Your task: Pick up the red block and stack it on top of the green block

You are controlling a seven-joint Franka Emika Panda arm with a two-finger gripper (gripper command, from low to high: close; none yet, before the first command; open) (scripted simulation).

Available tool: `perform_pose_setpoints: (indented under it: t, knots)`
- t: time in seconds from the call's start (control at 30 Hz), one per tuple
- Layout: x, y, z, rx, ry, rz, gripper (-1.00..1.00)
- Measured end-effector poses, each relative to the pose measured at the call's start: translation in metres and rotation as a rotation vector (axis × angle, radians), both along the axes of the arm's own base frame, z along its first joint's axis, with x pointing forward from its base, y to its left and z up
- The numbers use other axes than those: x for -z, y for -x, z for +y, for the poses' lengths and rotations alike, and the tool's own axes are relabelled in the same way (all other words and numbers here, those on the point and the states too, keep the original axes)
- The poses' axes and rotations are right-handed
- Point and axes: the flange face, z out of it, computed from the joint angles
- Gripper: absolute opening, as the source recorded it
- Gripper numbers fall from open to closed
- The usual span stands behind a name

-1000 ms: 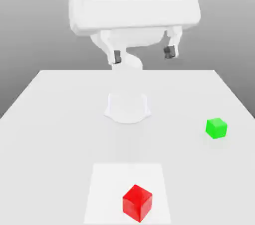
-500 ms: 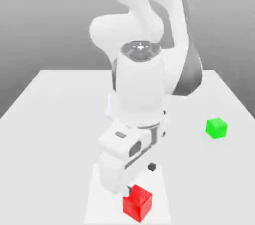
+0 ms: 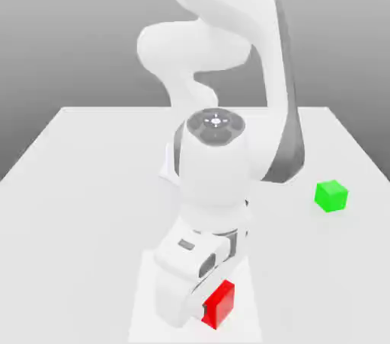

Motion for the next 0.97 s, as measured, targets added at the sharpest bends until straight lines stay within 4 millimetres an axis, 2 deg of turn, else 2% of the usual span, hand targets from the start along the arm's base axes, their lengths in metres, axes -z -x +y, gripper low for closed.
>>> perform_pose_setpoints:
  t: [0.03,0.1,0.17,0.2,0.27,0.37,0.5,0.6,0.67,0.83,0.87,0.97]
  knots:
    - [-0.005,0.006,0.017,-0.051,-0.006,0.003,-1.0]
    - [-0.012,0.025,0.064,-0.196,-0.019,0.011,-1.0]
    - [-0.017,0.053,0.116,-0.368,-0.03,0.017,-1.0]
    - [-0.019,0.072,0.147,-0.471,-0.034,0.02,-1.0]
    - [-0.024,0.111,0.193,-0.656,-0.039,0.024,-1.0]
    - [-0.031,0.172,0.24,-0.909,-0.04,0.026,-1.0]
    - [-0.039,0.247,0.271,-1.205,-0.029,0.019,-1.0]
    - [-0.044,0.311,0.286,-1.454,-0.009,0.006,-1.0]
    - [-0.033,0.327,0.289,-1.518,-0.002,0.002,-1.0]
    - [0.009,0.331,0.289,-1.535,0.002,0.0,-1.0]
    - [0.017,0.33,0.288,-1.533,0.002,0.0,1.0]
    - [0.017,0.326,0.286,-1.519,0.002,0.0,1.0]
